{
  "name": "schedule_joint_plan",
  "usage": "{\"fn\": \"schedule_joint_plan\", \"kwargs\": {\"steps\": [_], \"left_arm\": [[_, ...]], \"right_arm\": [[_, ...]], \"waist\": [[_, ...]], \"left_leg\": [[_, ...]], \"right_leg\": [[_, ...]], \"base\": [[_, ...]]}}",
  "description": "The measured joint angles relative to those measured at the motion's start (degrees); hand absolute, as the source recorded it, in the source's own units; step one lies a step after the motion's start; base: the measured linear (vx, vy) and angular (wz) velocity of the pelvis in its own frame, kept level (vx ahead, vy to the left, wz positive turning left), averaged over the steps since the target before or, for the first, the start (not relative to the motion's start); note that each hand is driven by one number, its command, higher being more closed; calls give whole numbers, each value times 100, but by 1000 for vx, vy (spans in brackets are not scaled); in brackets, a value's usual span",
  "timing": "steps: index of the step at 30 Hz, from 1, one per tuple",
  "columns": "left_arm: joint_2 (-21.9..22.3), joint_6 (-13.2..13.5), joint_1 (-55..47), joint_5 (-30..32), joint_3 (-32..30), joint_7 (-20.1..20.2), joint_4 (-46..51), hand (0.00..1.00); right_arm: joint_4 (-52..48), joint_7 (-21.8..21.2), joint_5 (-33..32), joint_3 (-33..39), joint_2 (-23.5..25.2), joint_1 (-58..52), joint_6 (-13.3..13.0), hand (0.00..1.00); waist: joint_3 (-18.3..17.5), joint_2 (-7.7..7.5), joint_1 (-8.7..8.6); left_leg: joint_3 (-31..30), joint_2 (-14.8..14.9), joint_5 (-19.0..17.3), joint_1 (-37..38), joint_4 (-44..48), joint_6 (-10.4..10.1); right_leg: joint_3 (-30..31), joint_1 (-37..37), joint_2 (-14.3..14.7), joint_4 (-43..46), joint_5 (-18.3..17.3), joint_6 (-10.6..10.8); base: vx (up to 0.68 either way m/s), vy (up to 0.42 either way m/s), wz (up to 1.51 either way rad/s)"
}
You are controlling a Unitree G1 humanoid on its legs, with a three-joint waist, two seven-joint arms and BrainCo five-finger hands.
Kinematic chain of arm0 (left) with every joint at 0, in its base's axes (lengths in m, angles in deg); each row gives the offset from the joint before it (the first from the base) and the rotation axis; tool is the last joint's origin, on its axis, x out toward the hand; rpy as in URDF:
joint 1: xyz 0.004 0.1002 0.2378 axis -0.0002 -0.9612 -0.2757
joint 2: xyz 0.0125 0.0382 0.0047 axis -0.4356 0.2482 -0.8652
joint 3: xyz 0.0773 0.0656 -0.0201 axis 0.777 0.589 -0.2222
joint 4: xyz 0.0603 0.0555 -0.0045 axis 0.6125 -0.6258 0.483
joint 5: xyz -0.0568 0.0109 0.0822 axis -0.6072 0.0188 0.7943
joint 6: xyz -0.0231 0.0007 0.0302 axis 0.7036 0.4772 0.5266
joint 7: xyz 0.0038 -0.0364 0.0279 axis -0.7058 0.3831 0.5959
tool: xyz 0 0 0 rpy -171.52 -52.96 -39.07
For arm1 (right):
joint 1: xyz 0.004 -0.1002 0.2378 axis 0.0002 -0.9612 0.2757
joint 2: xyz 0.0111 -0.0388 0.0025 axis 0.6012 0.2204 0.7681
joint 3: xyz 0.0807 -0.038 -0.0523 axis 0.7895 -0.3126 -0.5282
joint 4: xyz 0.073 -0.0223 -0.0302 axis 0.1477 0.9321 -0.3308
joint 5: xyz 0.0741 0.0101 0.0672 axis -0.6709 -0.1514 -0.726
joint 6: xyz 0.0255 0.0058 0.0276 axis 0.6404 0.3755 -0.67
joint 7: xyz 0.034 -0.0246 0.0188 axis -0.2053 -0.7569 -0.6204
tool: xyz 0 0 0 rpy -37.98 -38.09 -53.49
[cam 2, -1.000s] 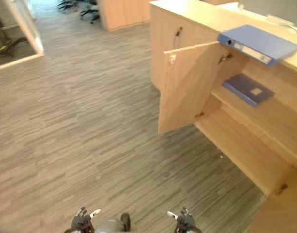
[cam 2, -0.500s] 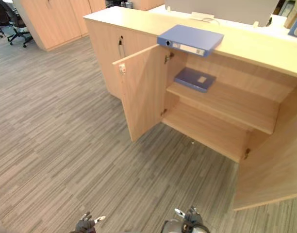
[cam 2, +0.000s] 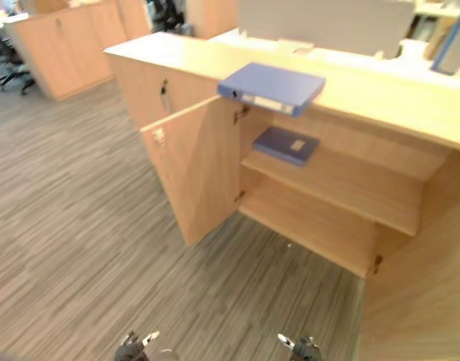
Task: Walk over to the cabinet, pick up the folder, carry it to the office cabinet, place the folder inside the office cabinet, then close the office cabinet door
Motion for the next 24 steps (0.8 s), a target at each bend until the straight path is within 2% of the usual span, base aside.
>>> {"fn": "schedule_joint_plan", "kwargs": {"steps": [3,5,6,7,8,10,11,12,15,17,19,20,22,24], "left_arm": [[-24,25,40,-228,5,0,92,0],[3,56,63,-371,58,-2,206,0],[5,63,57,-379,87,-2,208,0],[21,68,29,-425,149,-2,207,0],[3,75,-14,-505,178,7,201,0],[-144,98,197,-500,230,-6,194,0],[-115,114,336,-496,295,1,177,0],[-108,114,350,-498,294,2,170,0],[-135,111,326,-502,273,0,-13,0],[-139,109,291,-499,279,0,-83,0],[-119,101,200,-575,278,1,-172,0],[-101,99,164,-605,276,1,-175,0],[-50,92,44,-732,295,2,-266,0],[-41,86,-36,-747,333,4,-293,0]], "right_arm": [[-4,31,-16,-49,3,98,5,0],[-7,58,-15,-144,-12,143,3,0],[-7,58,-5,-162,-11,146,3,0],[-9,57,16,-267,-6,126,2,0],[31,64,22,-391,24,130,14,0],[-5,52,27,-562,194,108,17,0],[3,48,31,-564,232,188,18,0],[11,45,35,-564,235,224,18,0],[67,42,79,-548,232,263,18,0],[128,32,159,-498,214,249,27,0],[260,-46,310,-321,134,234,69,0],[277,-52,361,-316,106,217,76,0],[297,-65,504,-304,-125,83,106,0],[353,-66,538,-241,-219,46,124,0]], "waist": [[97,-132,172],[143,-213,249],[142,-212,264],[109,-168,282],[63,-144,318],[9,-386,252],[4,-390,309],[1,-394,313],[-87,-393,307],[-167,-355,305],[-309,-228,322],[-325,-208,335],[-388,-105,346],[-409,-68,313]], "left_leg": [[15,-386,-358,-554,-355,74],[-122,-949,-399,-759,-1680,110],[-265,-1102,-336,-773,-2146,89],[-622,-1308,28,-742,-3124,90],[-782,-1361,637,-722,-3437,15],[-707,-1582,504,-727,-3463,145],[-649,-1649,453,-681,-3469,203],[-609,-1688,439,-637,-3479,225],[-321,-1827,395,-237,-3861,312],[-185,-1894,406,-79,-4045,333],[2,-1943,409,104,-4397,340],[84,-1977,420,199,-4526,357],[445,-2063,492,596,-4967,443],[606,-2134,508,824,-5164,469]], "right_leg": [[455,294,-314,-191,71,137],[741,583,-766,-252,98,186],[784,642,-866,-256,104,233],[812,732,-948,-282,118,423],[936,827,-1015,-276,61,728],[965,729,-1191,-332,206,732],[1062,614,-1236,-373,526,673],[1113,619,-1294,-384,634,683],[1388,660,-1527,-483,1000,770],[1460,637,-1672,-615,1192,980],[1592,319,-1821,-507,1351,1185],[1646,213,-1876,-388,1351,1185],[1844,-391,-2077,510,1353,1181],[1757,-733,-2217,1143,1445,1038]], "base": [[288,162,-89],[341,272,-82],[389,342,-68],[511,444,-68],[433,375,-51],[402,343,-8],[378,349,-9],[215,237,-28],[199,193,-47],[88,77,-66],[23,45,-93],[21,77,-102],[19,109,-91],[21,95,-61]]}}
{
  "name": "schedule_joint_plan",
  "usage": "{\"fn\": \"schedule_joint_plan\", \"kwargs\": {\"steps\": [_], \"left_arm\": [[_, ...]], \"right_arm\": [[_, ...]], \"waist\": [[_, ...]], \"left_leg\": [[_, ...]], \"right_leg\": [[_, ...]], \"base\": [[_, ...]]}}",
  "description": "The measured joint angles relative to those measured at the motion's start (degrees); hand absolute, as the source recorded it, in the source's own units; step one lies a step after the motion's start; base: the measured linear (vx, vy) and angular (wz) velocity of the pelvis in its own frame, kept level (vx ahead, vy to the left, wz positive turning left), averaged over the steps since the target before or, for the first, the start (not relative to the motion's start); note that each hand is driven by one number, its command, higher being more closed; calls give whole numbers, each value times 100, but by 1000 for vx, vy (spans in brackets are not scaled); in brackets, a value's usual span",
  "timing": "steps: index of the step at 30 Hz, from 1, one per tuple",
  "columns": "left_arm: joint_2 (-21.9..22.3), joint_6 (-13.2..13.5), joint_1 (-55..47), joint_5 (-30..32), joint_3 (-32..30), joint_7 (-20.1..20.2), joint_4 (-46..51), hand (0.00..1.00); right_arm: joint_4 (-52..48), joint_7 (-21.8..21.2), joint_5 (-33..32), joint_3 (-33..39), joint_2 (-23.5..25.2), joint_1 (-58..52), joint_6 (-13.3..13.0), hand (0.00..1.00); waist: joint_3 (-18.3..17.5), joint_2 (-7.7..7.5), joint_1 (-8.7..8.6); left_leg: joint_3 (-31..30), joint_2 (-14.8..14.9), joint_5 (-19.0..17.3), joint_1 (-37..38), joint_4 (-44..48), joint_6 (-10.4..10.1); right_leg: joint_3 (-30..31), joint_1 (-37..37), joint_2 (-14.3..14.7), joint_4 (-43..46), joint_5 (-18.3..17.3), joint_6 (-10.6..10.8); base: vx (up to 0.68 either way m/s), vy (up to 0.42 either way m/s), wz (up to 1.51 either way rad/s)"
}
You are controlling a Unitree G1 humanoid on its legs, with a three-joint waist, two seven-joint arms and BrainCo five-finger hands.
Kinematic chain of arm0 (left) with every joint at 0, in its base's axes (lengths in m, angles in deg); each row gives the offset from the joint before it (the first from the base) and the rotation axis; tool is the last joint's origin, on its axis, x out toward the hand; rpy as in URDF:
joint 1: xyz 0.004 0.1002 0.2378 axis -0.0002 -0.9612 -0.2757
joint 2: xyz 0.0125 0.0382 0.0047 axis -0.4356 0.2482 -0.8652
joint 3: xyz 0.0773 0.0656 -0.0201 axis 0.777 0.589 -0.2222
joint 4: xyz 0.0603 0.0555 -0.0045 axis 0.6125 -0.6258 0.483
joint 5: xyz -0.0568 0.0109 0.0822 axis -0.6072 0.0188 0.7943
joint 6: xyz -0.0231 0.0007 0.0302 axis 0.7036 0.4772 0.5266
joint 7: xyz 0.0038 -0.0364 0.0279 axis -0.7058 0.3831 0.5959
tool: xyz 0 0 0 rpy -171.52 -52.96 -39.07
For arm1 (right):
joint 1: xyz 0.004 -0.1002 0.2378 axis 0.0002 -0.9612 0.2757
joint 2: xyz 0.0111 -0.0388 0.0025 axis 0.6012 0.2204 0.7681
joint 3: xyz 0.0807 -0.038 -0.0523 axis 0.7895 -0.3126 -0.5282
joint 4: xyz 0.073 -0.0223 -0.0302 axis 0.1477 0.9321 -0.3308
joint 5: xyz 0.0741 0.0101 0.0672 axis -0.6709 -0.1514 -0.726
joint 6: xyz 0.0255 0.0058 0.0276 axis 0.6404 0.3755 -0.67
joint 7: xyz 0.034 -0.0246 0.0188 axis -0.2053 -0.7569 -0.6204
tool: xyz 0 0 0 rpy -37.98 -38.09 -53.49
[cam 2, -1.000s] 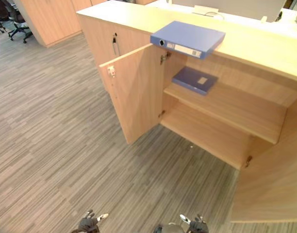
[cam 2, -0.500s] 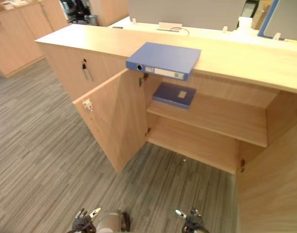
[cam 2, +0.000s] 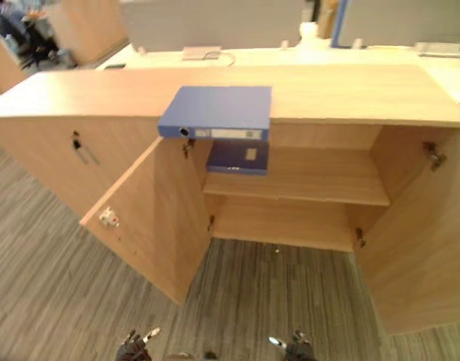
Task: Walk over to the cabinet, pick up the folder, carry it to the office cabinet, place the folder inside the office cabinet, then close the office cabinet door
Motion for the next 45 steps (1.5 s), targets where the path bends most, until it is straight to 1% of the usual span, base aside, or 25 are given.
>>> {"fn": "schedule_joint_plan", "kwargs": {"steps": [1,2,3,4,5,8,10,11,12,18,20,22,24,26,27,29,30,33,34,35,36,37,39,41,45], "left_arm": [[1,0,-31,4,13,1,-82,0],[-36,-18,-43,9,25,0,-167,0],[-55,-32,-44,10,45,0,-205,0],[-73,-40,-34,10,92,0,-211,0],[-87,-41,-10,4,103,-1,-217,0],[-117,-37,60,53,112,0,-261,0],[-138,-36,88,137,72,0,-303,0],[-131,-37,89,148,57,2,-313,0],[-87,-34,79,152,57,2,-303,0],[0,-41,70,207,-263,6,-229,0],[32,-44,84,206,-327,7,-169,0],[42,-44,90,205,-337,8,-111,0],[51,-56,134,203,-434,14,16,0],[49,-61,133,200,-455,18,112,0],[38,-65,131,197,-437,21,134,0],[-29,-66,146,186,-260,60,168,0],[-42,-66,150,186,-218,66,190,0],[-71,-59,157,196,-94,77,225,0],[-72,-58,139,204,1,82,225,0],[-53,-54,120,207,107,96,223,0],[-105,-55,114,207,121,111,194,0],[-213,-54,151,218,153,122,214,0],[-326,-96,163,307,294,202,193,0],[-402,-103,178,525,674,235,190,0],[-657,-92,212,955,1941,424,417,0]], "right_arm": [[6,1,29,100,-22,4,4,0],[17,6,43,122,-32,40,0,0],[46,6,40,121,-39,62,-9,0],[138,5,37,123,-68,117,-16,0],[165,7,33,117,-71,144,-37,0],[139,14,-86,148,-63,129,-102,0],[98,34,-90,147,-42,136,-112,0],[99,36,-138,164,-34,86,-118,0],[101,35,-132,160,-51,82,-116,0],[92,6,-68,147,26,44,-106,0],[90,6,-72,164,53,43,-103,0],[70,6,-80,169,99,40,-101,0],[-53,3,-81,133,122,25,-90,0],[-141,3,-93,76,164,25,-87,0],[-136,3,-94,71,166,26,-86,0],[-130,8,-108,64,147,23,-71,0],[-131,9,-114,63,147,26,-66,0],[-125,8,-118,82,159,29,-57,0],[-129,7,-117,79,150,18,-58,0],[-178,3,-116,38,113,-48,-61,0],[-173,6,-117,20,115,-50,-53,0],[-182,2,-116,-106,172,-70,-55,0],[-179,-7,-115,-142,263,20,-57,0],[-180,-25,-112,-152,302,58,-58,0],[-174,-119,-46,-398,266,47,-58,0]], "waist": [[-3,33,-45],[28,90,-136],[39,88,-160],[87,94,-180],[189,103,-199],[338,58,-260],[393,-26,-367],[368,-85,-407],[349,-31,-391],[328,-15,-352],[326,-25,-360],[319,-42,-359],[346,-85,-344],[360,-66,-294],[364,-71,-251],[394,-97,-184],[408,-104,-182],[507,-136,-147],[520,-100,-151],[471,2,-150],[456,-20,-132],[453,-224,-143],[391,-353,-110],[381,-350,-100],[249,-295,-152]], "left_leg": [[78,-32,31,185,-212,33],[90,-38,86,368,-484,43],[85,-34,90,447,-624,34],[-35,-17,97,543,-821,72],[-267,63,94,609,-844,71],[-431,147,70,809,-848,35],[-746,77,20,907,-798,-4],[-1035,-2,-1,979,-788,-65],[-1145,27,-10,987,-789,-96],[-1448,668,-284,967,-466,-635],[-1458,728,-324,959,-328,-692],[-1431,762,-406,834,183,-760],[-1413,883,-597,266,1772,-769],[-1224,1233,-399,-368,3637,-649],[-1110,1349,-420,-464,4000,-602],[-851,1502,-613,-870,4582,-395],[-805,1489,-674,-980,4564,-414],[-512,1242,-755,-1176,3460,-415],[-509,1117,-544,-1147,2666,-391],[-591,1082,38,-1131,1914,-349],[-601,1032,-155,-1039,1880,-372],[-559,821,-174,-1007,1765,-358],[-490,605,-138,-919,1428,-291],[-334,411,48,-559,861,-152],[-196,220,578,-86,-221,-139]], "right_leg": [[-368,-161,-132,355,75,-179],[-788,-243,-210,623,-122,-378],[-927,-329,-162,717,-305,-334],[-1077,-579,70,842,-675,-289],[-1160,-841,515,829,-834,-265],[-1168,-1047,1092,454,-829,-271],[-1145,-1141,1215,-72,-758,-330],[-1194,-1061,1166,-111,-506,-556],[-1306,-1006,1169,-131,-572,-552],[-1828,-476,1736,-641,-803,-764],[-1853,-353,1804,-719,-881,-809],[-1844,-112,1847,-931,-900,-839],[-1780,140,1895,-1097,-910,-852],[-1575,526,2024,-1224,-960,-932],[-1503,625,2048,-1244,-982,-968],[-1251,913,1990,-1405,-1010,-979],[-1207,955,1938,-1435,-1012,-975],[-978,1117,1532,-1404,-1088,-837],[-929,1168,1415,-1333,-1194,-645],[-897,1162,1418,-1232,-1357,-366],[-869,1178,1359,-1194,-1436,-250],[-835,1121,1174,-1163,-1441,-237],[-795,1026,1011,-1196,-1280,-294],[-697,1052,879,-1260,-1029,-283],[-607,1037,849,-1485,-662,-175]], "base": [[24,127,-48],[13,88,-35],[-5,54,-27],[-10,1,-27],[-2,-27,-18],[27,-109,23],[93,-211,94],[195,-276,107],[201,-238,87],[212,-213,25],[233,-102,3],[253,-75,-5],[257,-75,-20],[238,-30,-53],[252,24,-65],[226,59,-53],[200,116,-45],[191,192,-43],[233,269,-20],[239,290,-8],[256,304,10],[215,289,6],[224,303,-5],[150,200,-21],[49,56,-17]]}}
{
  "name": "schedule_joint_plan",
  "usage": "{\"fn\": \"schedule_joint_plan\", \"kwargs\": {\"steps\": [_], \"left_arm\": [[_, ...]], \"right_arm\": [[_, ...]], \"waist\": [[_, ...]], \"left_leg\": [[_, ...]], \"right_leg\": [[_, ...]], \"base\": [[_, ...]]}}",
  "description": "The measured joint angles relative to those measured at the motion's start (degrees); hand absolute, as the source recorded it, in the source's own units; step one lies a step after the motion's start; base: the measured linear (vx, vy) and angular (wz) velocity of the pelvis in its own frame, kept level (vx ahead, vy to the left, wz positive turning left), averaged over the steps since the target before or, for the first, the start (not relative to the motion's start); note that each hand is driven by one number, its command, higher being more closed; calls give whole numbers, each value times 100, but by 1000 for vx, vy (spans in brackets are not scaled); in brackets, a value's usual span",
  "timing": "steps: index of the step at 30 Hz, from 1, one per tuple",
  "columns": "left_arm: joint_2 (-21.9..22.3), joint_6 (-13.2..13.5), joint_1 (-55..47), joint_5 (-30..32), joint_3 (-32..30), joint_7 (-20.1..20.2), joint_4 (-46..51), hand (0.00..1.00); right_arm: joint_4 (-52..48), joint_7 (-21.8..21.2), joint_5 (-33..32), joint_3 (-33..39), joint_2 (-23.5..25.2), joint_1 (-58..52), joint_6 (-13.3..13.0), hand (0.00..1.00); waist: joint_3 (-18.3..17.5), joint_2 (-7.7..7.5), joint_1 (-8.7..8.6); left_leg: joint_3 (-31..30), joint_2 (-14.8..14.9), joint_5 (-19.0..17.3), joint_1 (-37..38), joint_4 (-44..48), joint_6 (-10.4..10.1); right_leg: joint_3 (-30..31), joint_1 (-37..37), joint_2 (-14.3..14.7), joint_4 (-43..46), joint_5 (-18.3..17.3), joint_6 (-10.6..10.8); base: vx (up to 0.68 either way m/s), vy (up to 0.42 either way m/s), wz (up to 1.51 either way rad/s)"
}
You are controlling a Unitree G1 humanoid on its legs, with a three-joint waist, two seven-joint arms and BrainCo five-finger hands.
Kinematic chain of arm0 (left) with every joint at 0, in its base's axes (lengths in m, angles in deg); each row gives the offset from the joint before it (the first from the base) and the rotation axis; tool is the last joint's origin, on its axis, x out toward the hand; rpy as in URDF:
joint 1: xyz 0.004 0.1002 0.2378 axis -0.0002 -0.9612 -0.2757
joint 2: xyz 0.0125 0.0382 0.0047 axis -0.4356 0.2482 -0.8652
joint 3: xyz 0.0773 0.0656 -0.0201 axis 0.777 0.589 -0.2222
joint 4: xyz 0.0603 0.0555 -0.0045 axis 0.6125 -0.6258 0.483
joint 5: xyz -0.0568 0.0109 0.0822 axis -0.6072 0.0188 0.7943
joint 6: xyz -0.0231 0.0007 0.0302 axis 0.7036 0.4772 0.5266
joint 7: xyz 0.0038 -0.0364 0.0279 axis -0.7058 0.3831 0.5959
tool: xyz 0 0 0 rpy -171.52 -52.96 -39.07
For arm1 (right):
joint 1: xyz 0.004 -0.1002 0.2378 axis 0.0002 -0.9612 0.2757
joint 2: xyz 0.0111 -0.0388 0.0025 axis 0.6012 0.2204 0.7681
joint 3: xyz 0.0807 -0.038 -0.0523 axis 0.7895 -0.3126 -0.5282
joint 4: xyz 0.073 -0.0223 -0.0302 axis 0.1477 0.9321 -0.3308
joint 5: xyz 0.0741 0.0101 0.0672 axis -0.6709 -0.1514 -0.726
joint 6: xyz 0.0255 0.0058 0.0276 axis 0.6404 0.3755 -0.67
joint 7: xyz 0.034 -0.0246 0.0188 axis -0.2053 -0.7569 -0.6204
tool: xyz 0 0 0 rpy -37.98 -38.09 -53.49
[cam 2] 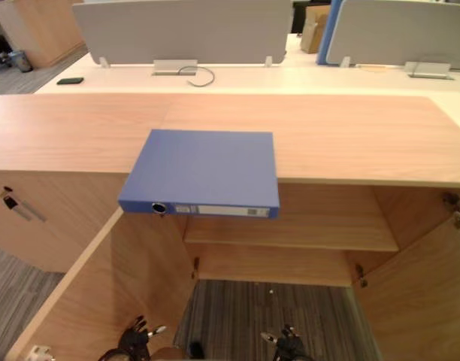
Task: Walk over to the cabinet, pick up the folder, carry it to the office cabinet, place the folder inside the office cabinet, then close the office cabinet door
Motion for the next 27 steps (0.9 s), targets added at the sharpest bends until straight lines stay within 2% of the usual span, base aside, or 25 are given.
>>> {"fn": "schedule_joint_plan", "kwargs": {"steps": [3,6,7,8,9,10,11,12,15,17,18,19,20,22,23,25,27], "left_arm": [[-57,32,23,147,1095,330,576,0],[-44,46,-116,170,1690,546,1142,0],[-9,51,-228,167,1840,611,1386,0],[35,52,-278,158,1905,681,1532,0],[20,54,-283,137,1939,711,1591,0],[-75,59,-270,72,2010,739,1685,0],[-145,60,-286,42,2076,747,1757,0],[-201,61,-290,44,2110,747,1793,0],[-403,69,-383,32,2278,747,2104,0],[-557,83,-523,-54,2371,747,2370,0],[-667,86,-545,-90,2503,752,2424,0],[-634,87,-547,-101,2517,752,2424,0],[-475,111,-613,-204,2504,755,2426,0],[-411,110,-616,-341,2509,776,2421,0],[-421,111,-602,-371,2508,778,2421,0],[-506,111,-493,-618,2509,838,2428,0],[-593,108,-423,-806,2525,928,2427,0]], "right_arm": [[83,-27,212,-22,-133,3,4,0],[163,-70,256,-27,-371,22,7,0],[145,-77,358,-28,-547,65,7,0],[90,-84,440,-27,-698,110,8,0],[56,-85,437,-26,-735,108,9,0],[55,-89,434,-27,-754,104,22,0],[-18,-103,415,-14,-741,111,19,0],[-20,-103,421,-25,-738,133,20,0],[34,-97,416,-14,-666,170,22,0],[178,-97,417,-14,-614,267,62,0],[283,-96,420,37,-592,298,101,0],[315,-96,412,48,-603,297,112,0],[397,-94,427,-20,-746,293,132,0],[396,-94,423,-173,-764,276,124,0],[396,-94,425,-171,-756,252,119,0],[463,-100,431,-172,-763,130,121,0],[569,-99,432,-170,-778,77,125,0]], "waist": [[-6,21,-98],[-5,137,-179],[39,304,-190],[116,457,-207],[148,520,-227],[193,595,-269],[196,592,-325],[200,590,-335],[205,530,-366],[288,333,-341],[308,118,-421],[305,125,-419],[272,225,-302],[177,281,-347],[119,306,-384],[32,263,-412],[-13,217,-445]], "left_leg": [[-68,-200,581,291,-994,-5],[-95,-307,717,376,-1301,23],[-100,-315,629,379,-1302,56],[-109,-283,554,402,-1300,142],[-121,-295,528,436,-1299,174],[-189,-314,477,525,-1296,217],[-255,-332,424,537,-1249,207],[-311,-333,407,540,-1245,191],[-668,-314,402,532,-1273,150],[-743,-428,457,538,-1299,38],[-1023,-619,518,506,-1332,-93],[-1046,-613,548,508,-1320,-86],[-1067,-528,554,519,-1311,-110],[-1085,-237,540,473,-1329,-139],[-1109,-147,524,434,-1329,-176],[-1212,90,492,373,-1326,-283],[-1300,167,493,351,-1304,-379]], "right_leg": [[6,-34,17,-206,83,74],[43,-168,-82,-125,78,82],[175,-435,-115,296,68,98],[283,-846,-143,1094,70,102],[307,-1096,-193,1583,90,118],[315,-1499,-368,2453,110,73],[229,-1693,-523,2683,-3,10],[215,-1753,-565,2648,-27,45],[258,-1809,-489,1564,-28,135],[373,-1856,-427,891,-26,139],[540,-1942,-477,868,182,485],[551,-1951,-504,856,179,482],[535,-1964,-404,776,188,478],[469,-1810,-45,365,287,328],[387,-1745,44,178,324,275],[196,-1488,301,-447,523,183],[41,-1390,369,-632,779,178]], "base": [[-21,22,4],[-66,72,-15],[-60,103,-46],[-55,101,-44],[-50,99,-18],[-55,70,15],[-68,71,25],[-51,29,46],[-2,-84,58],[43,-225,49],[75,-202,53],[117,-176,23],[91,-65,-38],[110,-76,-33],[144,-89,-9],[154,-89,-1],[183,-109,15]]}}
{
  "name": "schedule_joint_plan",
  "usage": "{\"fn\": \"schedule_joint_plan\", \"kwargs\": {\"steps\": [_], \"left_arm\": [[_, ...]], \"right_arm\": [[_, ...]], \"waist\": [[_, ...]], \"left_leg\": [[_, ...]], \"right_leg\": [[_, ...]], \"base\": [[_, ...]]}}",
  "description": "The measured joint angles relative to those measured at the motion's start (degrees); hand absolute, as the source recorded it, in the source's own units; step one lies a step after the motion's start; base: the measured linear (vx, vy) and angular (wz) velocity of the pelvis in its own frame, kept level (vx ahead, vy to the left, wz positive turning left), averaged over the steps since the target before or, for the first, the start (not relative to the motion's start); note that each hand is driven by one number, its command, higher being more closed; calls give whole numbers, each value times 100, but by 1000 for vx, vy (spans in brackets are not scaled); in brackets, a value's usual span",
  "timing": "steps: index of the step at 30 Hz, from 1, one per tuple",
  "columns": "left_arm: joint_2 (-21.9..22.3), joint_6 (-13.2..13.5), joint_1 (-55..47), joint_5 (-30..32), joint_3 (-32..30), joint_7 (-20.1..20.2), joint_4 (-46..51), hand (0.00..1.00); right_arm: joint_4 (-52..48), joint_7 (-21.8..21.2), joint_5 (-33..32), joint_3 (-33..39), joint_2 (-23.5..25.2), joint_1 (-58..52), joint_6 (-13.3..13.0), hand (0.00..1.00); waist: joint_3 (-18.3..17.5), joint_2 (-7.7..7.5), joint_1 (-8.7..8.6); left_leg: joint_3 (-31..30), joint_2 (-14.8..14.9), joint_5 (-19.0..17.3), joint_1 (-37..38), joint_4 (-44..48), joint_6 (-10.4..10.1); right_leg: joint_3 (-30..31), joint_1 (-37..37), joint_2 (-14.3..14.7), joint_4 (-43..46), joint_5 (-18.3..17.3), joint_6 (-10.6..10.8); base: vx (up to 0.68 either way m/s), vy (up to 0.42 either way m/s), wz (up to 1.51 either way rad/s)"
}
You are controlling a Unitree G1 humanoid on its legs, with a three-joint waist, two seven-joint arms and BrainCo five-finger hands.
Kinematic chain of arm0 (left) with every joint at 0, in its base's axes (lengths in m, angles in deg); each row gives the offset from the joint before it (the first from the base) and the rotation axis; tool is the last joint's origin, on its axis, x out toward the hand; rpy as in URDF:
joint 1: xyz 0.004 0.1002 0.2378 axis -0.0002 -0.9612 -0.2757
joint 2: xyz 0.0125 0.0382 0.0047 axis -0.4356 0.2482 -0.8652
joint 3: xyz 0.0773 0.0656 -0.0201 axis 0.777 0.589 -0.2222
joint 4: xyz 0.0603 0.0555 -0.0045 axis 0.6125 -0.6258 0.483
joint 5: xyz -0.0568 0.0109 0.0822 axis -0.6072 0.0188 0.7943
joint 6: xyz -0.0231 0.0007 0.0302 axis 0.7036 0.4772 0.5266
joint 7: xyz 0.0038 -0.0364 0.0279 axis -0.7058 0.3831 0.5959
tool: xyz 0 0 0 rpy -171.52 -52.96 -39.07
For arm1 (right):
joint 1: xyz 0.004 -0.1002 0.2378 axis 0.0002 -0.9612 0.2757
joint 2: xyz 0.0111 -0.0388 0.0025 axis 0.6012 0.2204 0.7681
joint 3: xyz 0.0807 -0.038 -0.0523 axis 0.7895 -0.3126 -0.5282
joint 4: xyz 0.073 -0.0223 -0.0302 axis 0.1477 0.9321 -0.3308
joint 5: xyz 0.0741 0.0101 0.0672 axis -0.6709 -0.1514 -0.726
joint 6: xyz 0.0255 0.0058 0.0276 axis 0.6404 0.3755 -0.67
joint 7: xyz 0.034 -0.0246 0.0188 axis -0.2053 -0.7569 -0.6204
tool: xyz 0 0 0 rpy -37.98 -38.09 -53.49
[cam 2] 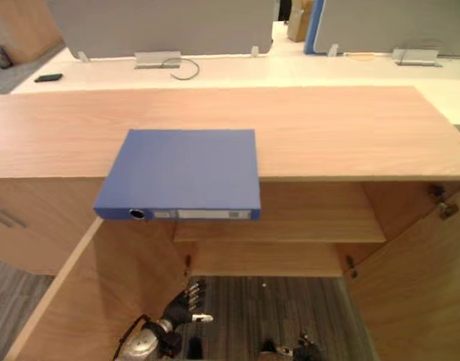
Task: Walk over to the cabinet, pick up the folder, carry it to the office cabinet, place the folder inside the office cabinet, then close the office cabinet door
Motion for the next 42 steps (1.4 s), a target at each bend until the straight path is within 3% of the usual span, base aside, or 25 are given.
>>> {"fn": "schedule_joint_plan", "kwargs": {"steps": [5,9,14,19,28,35,38,42], "left_arm": [[-123,-76,66,-303,295,219,203,0],[-356,-110,102,-511,531,393,870,0],[-1255,-98,186,-493,1109,653,2154,0],[-1917,-86,405,-495,1786,1077,2770,0],[-1978,60,634,-529,2158,1100,3047,0],[-1975,53,1021,-1051,2364,1112,3157,0],[-1975,50,1167,-1474,2327,1093,3797,0],[-1962,122,1385,-1544,2236,921,4365,0]], "right_arm": [[48,-1,1,35,-91,-38,-4,0],[59,-2,0,61,-191,14,-16,0],[186,-29,1,254,-294,109,-24,0],[224,-114,32,244,-420,82,-21,0],[399,-112,222,174,-471,79,-21,0],[486,-98,225,207,-481,155,-27,0],[501,-94,224,216,-519,152,-46,0],[533,-72,225,217,-528,150,-54,0]], "waist": [[-156,190,-97],[-185,237,-112],[-166,284,-127],[-139,386,-230],[-148,392,-330],[-91,405,-384],[-54,423,-386],[-38,432,-389]], "left_leg": [[-287,165,-10,64,6,-24],[-352,236,-77,219,40,-106],[-380,156,-209,209,149,-72],[-464,20,-171,231,145,-19],[-622,30,-31,292,6,-30],[-658,33,-66,376,7,-46],[-650,29,-79,390,7,-43],[-639,36,-79,392,5,-43]], "right_leg": [[-290,324,216,-202,43,-28],[-433,548,254,-215,43,-28],[-443,613,155,-312,38,-30],[-474,639,35,-337,27,-33],[-658,808,76,-525,82,-56],[-743,988,98,-625,99,-37],[-740,999,90,-627,99,-37],[-727,991,91,-619,98,-37]], "base": [[188,-91,17],[89,-20,13],[-41,37,2],[-117,49,4],[-18,10,9],[42,-8,5],[0,0,0],[-3,2,-1]]}}
